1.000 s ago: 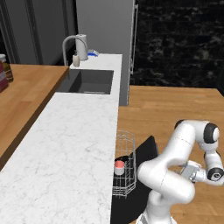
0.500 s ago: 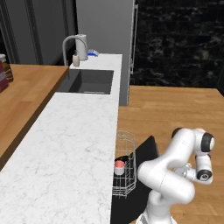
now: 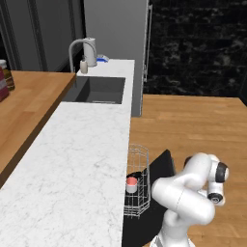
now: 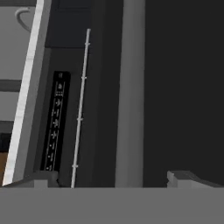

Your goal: Pick up the cup and bowl from the counter, place them in the dishwasher, and close the dishwasher door.

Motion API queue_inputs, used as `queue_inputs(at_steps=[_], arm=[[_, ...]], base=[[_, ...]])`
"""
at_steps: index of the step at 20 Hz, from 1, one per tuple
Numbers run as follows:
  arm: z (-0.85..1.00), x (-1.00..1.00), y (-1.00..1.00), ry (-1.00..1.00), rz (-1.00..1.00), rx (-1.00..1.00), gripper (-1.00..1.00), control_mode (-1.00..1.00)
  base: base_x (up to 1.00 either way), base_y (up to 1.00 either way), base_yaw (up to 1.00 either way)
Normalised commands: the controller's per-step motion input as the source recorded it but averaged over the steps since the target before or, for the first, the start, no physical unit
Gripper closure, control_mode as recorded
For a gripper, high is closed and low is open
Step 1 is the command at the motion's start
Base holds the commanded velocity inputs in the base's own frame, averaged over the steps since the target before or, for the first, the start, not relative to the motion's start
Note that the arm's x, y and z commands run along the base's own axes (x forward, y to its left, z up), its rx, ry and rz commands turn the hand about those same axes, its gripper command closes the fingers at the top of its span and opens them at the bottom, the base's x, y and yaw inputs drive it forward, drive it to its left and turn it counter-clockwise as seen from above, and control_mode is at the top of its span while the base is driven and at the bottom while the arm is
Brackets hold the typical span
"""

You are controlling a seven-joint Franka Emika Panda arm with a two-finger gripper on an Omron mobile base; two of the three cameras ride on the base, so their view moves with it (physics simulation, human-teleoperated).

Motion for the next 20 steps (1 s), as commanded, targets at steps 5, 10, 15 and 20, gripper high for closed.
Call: queue_inputs(at_steps=[5, 10, 15, 20], arm=[[-0.26, 0.06, 0.32, -0.08, 0.07, 0.13, -1.00, -1.00], [0.02, 0.00, 0.38, -0.11, 0.10, 0.17, -1.00, -1.00], [0.31, -0.04, 0.41, -0.07, 0.04, 0.08, -1.00, -1.00], [0.16, -0.11, 0.93, 0.00, 0.00, 0.00, -1.00, -1.00]], base=[[0.00, 0.00, 0.00], [0.00, 0.00, 0.00], [0.00, 0.00, 0.00], [0.00, 0.00, 0.00]])
